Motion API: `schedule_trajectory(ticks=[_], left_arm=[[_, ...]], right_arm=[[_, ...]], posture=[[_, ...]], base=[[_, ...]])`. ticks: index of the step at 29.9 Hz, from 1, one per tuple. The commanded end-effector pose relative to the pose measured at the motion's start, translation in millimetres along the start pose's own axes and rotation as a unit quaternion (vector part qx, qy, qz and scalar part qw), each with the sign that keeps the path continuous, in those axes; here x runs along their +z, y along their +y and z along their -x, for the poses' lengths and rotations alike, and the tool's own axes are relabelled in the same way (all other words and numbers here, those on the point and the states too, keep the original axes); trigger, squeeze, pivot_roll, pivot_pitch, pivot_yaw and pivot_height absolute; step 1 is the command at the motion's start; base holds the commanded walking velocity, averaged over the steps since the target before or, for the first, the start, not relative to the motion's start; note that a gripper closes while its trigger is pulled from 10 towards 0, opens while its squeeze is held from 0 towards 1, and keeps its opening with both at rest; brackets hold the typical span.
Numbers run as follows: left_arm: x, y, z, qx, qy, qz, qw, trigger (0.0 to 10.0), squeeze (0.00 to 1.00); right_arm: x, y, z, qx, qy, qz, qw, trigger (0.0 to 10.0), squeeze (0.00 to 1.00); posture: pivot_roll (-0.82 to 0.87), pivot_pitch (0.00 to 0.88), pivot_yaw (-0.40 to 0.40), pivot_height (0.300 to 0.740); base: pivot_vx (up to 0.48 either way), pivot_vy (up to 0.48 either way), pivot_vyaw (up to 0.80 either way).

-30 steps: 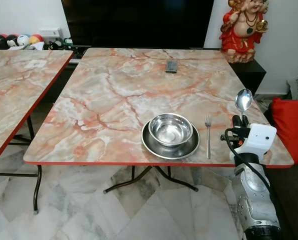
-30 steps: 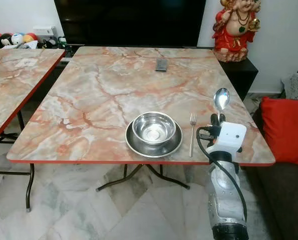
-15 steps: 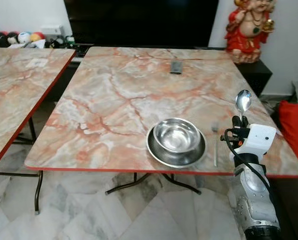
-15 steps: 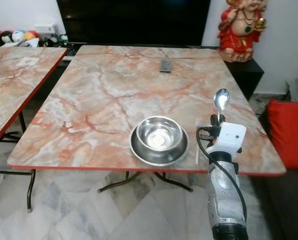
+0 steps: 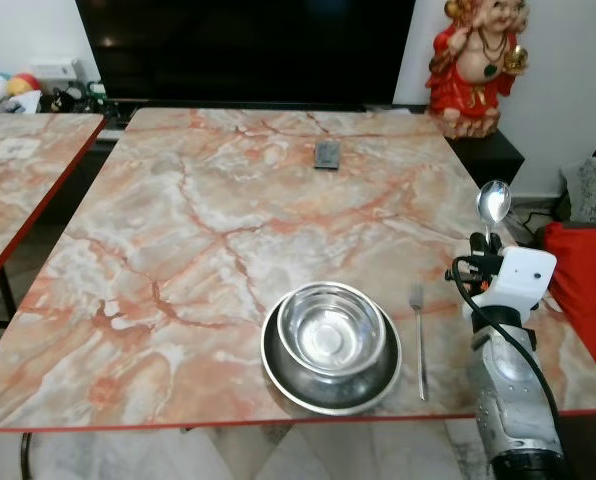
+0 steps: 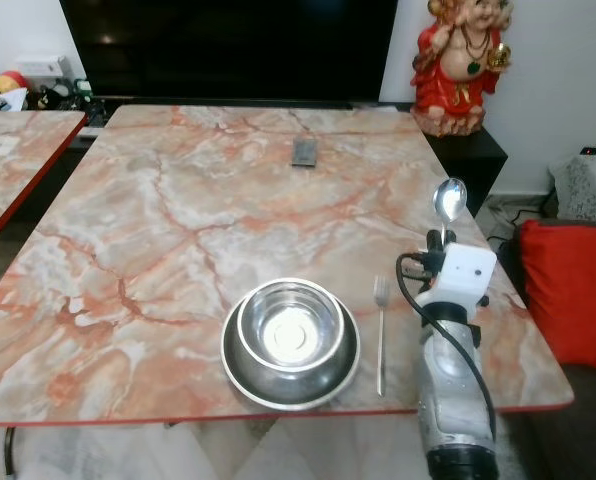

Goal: Setting the table

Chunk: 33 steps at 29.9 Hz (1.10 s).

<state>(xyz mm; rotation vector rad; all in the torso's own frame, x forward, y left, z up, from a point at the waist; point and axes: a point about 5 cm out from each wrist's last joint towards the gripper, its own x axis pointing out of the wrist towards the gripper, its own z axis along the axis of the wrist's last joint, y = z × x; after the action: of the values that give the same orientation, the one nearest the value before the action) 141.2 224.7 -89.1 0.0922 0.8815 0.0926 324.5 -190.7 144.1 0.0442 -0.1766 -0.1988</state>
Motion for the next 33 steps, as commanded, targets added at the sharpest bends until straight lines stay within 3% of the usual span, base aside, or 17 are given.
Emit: schedule_trajectory(ticks=[1, 9, 17, 33], left_arm=[[-13, -3.7, 3.9, -0.004, 0.023, 0.0, 1.0, 10.0, 0.0], [-14, -3.2, 4.5, -0.008, 0.025, -0.006, 1.0, 10.0, 0.0], [-18, -3.3, 5.8, -0.012, 0.032, -0.014, 0.999, 10.0, 0.0], [-18, -0.7, 5.7, -0.011, 0.033, -0.014, 0.999, 10.0, 0.0]], right_arm=[[0, -8.1, 3.3, -0.014, 0.008, 0.01, 1.0, 10.0, 0.0], [0, -11.1, 19.2, -0.026, 0.05, 0.024, 0.998, 10.0, 0.0], [-20, -3.5, 25.5, -0.005, 0.156, -0.054, 0.986, 10.0, 0.0], [-37, -14.5, 31.1, -0.005, 0.228, -0.026, 0.973, 10.0, 0.0]], posture=[[-0.01, 0.108, -0.021, 0.74], [-0.02, 0.099, -0.017, 0.74], [-0.03, 0.096, -0.011, 0.74], [-0.03, 0.106, -0.021, 0.74]], base=[[0.0, 0.0, 0.0], [0.0, 0.0, 0.0], [0.0, 0.0, 0.0], [0.0, 0.0, 0.0]])
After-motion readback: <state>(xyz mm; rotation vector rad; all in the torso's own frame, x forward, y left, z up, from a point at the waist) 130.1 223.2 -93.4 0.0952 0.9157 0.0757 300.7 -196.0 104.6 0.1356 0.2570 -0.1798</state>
